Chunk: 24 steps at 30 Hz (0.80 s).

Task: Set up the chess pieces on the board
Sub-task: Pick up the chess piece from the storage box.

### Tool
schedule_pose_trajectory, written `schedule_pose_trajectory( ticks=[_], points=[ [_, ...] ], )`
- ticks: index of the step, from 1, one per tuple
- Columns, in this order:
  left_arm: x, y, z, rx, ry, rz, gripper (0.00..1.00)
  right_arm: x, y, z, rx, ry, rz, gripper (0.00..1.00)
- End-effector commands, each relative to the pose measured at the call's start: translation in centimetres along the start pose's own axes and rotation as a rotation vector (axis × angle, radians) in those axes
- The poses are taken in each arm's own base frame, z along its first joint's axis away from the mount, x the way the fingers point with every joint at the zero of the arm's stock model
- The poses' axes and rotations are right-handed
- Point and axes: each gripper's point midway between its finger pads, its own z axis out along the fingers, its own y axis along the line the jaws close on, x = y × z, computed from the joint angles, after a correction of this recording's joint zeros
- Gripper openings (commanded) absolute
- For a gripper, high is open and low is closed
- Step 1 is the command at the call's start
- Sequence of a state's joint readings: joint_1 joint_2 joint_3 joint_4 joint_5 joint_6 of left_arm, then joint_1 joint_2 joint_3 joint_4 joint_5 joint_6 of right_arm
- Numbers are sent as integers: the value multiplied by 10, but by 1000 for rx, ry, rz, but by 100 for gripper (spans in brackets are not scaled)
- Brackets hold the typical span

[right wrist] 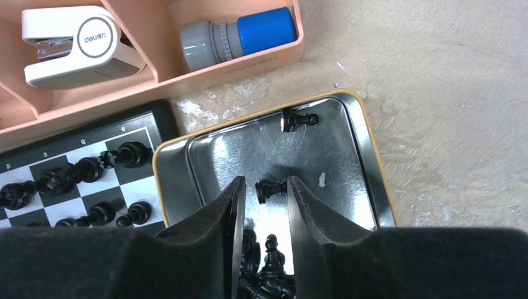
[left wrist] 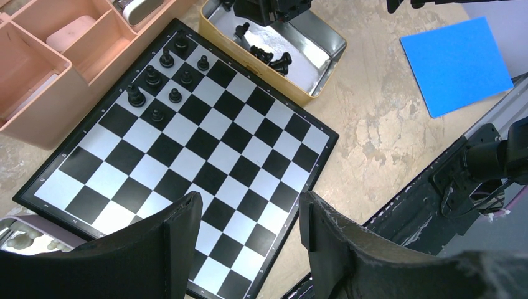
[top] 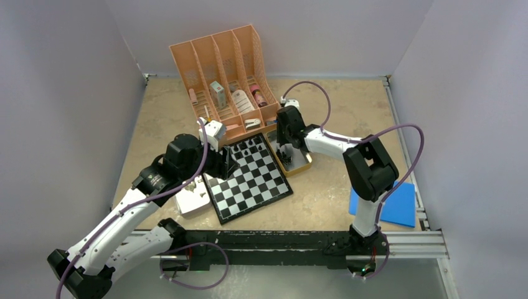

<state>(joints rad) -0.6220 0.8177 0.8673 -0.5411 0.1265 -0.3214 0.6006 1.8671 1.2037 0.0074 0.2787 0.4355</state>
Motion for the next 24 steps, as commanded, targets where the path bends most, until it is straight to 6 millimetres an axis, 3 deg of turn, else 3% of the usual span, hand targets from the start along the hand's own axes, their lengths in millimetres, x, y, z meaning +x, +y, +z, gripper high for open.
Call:
schedule_pose_trajectory(
  ticks=[1, 11, 17, 24],
  points=[
    [-10, 0, -2, 2, -44, 11, 58, -13, 0, -1, -9, -37, -87, 33],
    [-9, 0, -2, 2, -43, 7, 58, 5, -5, 2, 102, 51, 218, 31],
    [-9, -1, -3, 5, -45, 6, 58, 13, -27, 4, 224, 48, 234, 32],
    [-9, -3, -2, 14, -41, 8, 58, 23, -32, 5, 245, 70, 214, 32]
  ],
)
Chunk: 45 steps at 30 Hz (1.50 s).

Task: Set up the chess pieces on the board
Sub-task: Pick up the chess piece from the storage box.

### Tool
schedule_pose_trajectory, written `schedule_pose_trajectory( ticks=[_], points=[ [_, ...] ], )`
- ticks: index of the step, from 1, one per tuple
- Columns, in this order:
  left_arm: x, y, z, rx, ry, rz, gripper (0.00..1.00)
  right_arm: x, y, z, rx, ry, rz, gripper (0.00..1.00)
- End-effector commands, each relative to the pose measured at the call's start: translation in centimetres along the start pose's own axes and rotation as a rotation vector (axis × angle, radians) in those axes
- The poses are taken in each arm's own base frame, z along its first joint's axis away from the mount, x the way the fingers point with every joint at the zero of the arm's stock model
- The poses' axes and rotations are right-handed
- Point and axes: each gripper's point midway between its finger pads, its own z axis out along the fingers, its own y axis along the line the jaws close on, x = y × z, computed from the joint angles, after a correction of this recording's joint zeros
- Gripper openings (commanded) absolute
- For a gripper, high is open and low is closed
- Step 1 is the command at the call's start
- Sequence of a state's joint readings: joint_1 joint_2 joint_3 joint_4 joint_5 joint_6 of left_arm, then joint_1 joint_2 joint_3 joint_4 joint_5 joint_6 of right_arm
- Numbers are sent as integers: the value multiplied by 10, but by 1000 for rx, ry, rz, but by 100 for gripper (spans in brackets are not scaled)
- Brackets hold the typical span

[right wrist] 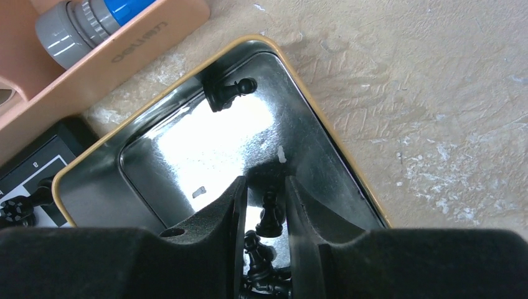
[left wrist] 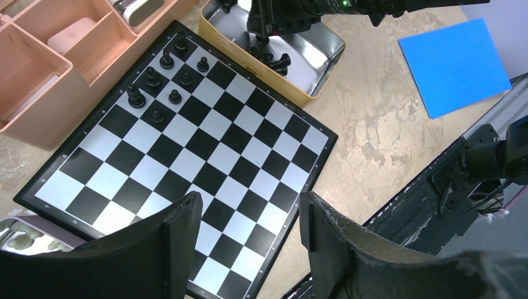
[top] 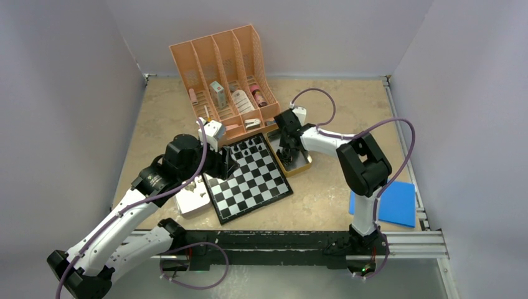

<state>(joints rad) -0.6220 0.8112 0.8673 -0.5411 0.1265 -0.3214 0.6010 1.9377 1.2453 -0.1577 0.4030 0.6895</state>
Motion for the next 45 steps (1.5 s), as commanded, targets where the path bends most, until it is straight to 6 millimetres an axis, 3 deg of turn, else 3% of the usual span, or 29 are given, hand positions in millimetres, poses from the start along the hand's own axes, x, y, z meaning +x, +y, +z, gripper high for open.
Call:
schedule_pose_trajectory(
  ticks=[1, 9, 17, 26, 32, 38, 42, 45],
  points=[
    [-8, -2, 0, 12, -35, 7, 58, -7, -5, -4, 39, -15, 24, 32],
    [-9, -2, -1, 11, -38, 10, 58, 10, 0, -18, 10, 10, -30, 34],
    [-10, -1, -5, 1, -50, 4, 58, 30, 0, -13, 26, 43, -56, 31],
    [-9, 2, -5, -12, -48, 1, 58, 25, -13, -20, 90, 28, -58, 27],
    [-9, 2, -4, -16, -48, -2, 58, 28, -8, -22, 44, 33, -66, 30],
    [-8, 6, -4, -35, -49, -4, 58, 28, -3, -19, 22, 28, -74, 22],
    [-6, 3, 2, -21, -27, -29, 58, 21, -4, -21, 22, -3, -74, 18],
    [-6, -3, 7, -7, 5, -80, 57, 2, -2, -30, 31, -52, -80, 16]
  ],
)
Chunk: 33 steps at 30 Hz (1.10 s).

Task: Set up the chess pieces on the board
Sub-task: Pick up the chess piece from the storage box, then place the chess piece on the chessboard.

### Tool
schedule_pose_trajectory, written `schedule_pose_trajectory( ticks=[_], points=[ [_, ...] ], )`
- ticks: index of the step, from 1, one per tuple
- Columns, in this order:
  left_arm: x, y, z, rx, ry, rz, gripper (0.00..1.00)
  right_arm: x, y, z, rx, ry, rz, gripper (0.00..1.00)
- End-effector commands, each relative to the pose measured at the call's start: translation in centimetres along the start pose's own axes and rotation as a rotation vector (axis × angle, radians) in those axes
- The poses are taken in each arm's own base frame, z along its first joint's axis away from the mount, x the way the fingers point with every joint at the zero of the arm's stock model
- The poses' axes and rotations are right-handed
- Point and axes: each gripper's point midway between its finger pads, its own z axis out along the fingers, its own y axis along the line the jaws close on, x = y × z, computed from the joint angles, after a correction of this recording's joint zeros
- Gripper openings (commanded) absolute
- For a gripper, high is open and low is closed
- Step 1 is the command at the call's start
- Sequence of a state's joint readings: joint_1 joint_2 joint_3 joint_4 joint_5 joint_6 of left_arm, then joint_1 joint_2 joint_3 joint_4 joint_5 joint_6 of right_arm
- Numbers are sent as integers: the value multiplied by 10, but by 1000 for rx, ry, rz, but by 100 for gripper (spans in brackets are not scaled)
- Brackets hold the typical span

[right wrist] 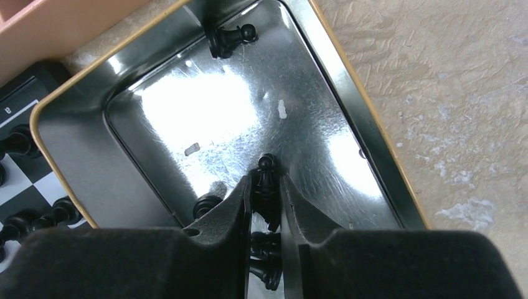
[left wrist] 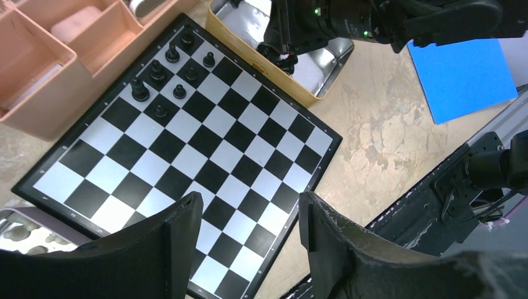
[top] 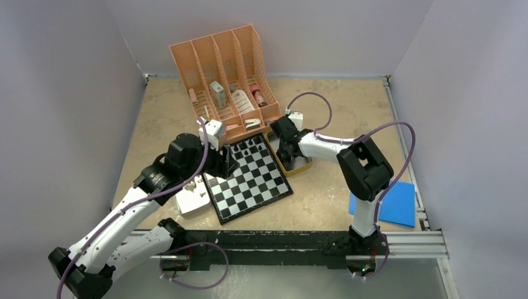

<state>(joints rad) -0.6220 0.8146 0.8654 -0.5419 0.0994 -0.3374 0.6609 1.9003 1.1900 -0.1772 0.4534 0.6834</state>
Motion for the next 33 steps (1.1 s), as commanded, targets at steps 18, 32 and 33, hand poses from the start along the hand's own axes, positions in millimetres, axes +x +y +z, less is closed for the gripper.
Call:
schedule_pose_trajectory(
  ticks=[18, 32, 33],
  points=[
    [-65, 6, 29, 204, 72, -381, 49, -93, 81, -183, -578, -582, -270, 13],
    [-79, -40, 9, 479, 121, -432, 35, -39, 120, -313, -957, -930, -466, 14],
    [-78, -43, 7, 503, 125, -433, 34, -38, 120, -317, -965, -940, -467, 14]
  ],
)
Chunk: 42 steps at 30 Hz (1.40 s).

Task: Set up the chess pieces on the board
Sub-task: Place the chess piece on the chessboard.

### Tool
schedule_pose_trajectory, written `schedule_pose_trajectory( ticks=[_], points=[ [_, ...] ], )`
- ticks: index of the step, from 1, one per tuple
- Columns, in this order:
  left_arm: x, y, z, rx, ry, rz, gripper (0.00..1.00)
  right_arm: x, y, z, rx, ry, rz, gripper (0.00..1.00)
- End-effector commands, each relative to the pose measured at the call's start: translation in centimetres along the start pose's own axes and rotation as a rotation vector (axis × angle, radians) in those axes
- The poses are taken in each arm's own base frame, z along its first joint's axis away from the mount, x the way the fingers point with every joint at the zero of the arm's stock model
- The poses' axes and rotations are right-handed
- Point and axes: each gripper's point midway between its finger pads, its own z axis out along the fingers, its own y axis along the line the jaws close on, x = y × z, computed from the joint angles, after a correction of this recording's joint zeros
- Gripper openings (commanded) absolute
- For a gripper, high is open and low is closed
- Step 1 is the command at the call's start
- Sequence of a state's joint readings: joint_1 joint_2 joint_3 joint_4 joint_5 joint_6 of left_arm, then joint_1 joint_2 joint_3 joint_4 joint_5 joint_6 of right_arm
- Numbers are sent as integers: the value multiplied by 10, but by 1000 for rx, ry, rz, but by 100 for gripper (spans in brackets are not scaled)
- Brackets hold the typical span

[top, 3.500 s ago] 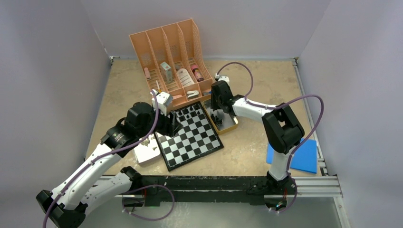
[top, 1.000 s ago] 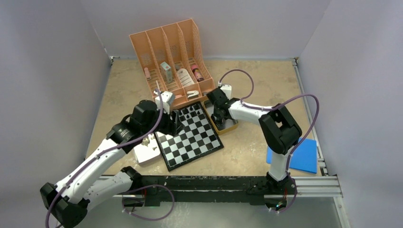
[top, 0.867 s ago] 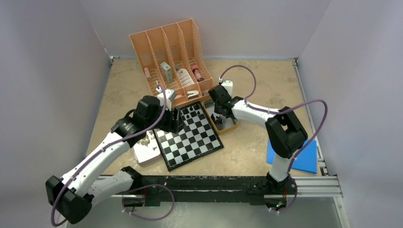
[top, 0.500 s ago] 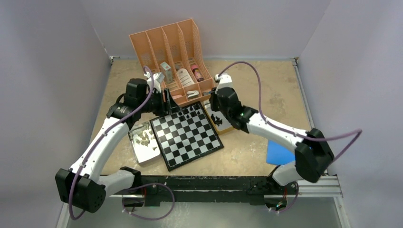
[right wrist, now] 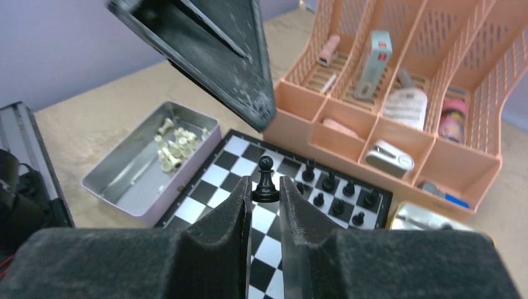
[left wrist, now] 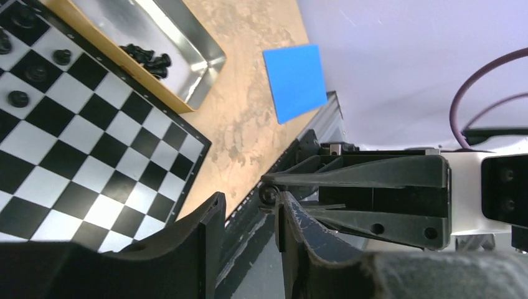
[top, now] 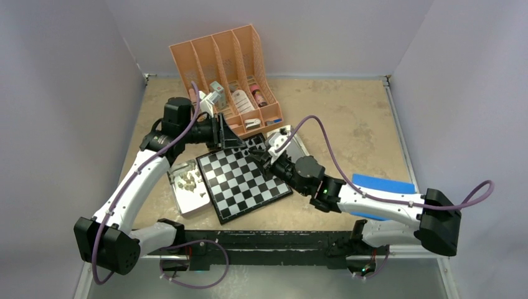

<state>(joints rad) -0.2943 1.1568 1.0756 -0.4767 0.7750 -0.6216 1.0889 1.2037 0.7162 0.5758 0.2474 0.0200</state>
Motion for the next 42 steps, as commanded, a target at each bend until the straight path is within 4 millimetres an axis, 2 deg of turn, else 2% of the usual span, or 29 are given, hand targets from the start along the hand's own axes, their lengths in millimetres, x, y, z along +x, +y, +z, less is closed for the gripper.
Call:
schedule_pose_trajectory(
  ticks=[1, 9, 21, 34, 42],
  points=[
    [-5, -36, -9, 159, 11, 36, 33, -57, 11, -8, -33, -208, -46, 14],
    [4, -39, -10, 209, 44, 42, 33, -62, 19, -4, -27, -203, -47, 14],
    [16, -34, -9, 222, 79, 40, 30, -60, 15, -2, 7, -216, -16, 14],
    [15, -31, -4, 244, 87, 29, 30, -57, 22, 1, -29, -205, -33, 14],
    [18, -26, -1, 235, 91, 26, 19, -57, 21, 1, -22, -211, -34, 14]
  ],
)
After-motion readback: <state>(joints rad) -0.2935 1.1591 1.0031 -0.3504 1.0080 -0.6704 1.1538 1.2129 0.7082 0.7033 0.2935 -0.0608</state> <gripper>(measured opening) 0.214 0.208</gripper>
